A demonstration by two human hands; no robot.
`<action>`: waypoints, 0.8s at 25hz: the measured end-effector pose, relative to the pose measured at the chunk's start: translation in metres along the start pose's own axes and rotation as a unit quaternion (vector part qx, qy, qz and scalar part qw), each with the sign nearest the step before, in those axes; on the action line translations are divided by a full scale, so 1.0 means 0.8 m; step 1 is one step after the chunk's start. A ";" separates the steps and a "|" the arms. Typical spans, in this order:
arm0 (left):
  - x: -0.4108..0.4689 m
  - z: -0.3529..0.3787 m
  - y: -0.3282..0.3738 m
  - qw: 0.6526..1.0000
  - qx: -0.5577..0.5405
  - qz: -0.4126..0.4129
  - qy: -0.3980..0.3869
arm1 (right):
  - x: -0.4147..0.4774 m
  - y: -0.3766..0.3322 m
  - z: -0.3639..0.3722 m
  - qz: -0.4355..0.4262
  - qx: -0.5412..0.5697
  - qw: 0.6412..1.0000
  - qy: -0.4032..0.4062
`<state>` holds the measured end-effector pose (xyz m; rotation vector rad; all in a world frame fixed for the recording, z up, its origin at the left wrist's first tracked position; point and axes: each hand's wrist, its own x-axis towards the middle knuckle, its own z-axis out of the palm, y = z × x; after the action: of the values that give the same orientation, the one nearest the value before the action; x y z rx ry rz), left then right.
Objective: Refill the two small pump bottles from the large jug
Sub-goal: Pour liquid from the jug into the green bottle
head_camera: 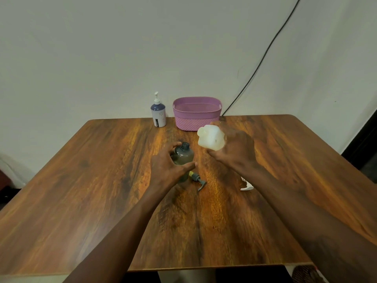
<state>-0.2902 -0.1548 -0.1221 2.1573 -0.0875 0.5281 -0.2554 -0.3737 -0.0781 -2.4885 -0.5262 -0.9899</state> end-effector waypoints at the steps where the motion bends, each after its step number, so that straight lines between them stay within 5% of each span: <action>1: 0.001 0.002 0.005 1.000 -0.003 0.009 0.003 | 0.002 0.001 -0.004 -0.008 -0.011 1.000 0.004; 7: 0.002 0.009 0.031 0.999 -0.023 0.046 0.012 | 0.004 0.001 -0.020 -0.034 -0.042 0.996 0.065; 14: 0.000 0.013 0.050 0.996 -0.047 0.069 0.007 | 0.007 0.001 -0.033 -0.030 -0.021 0.999 0.024; 20: -0.003 0.010 0.059 0.996 -0.053 0.076 0.011 | 0.011 -0.004 -0.047 -0.049 -0.111 0.992 0.039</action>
<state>-0.3013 -0.1898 -0.0918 2.0513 -0.2637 0.6213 -0.2723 -0.3879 -0.0462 -2.6253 -0.5444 -1.2400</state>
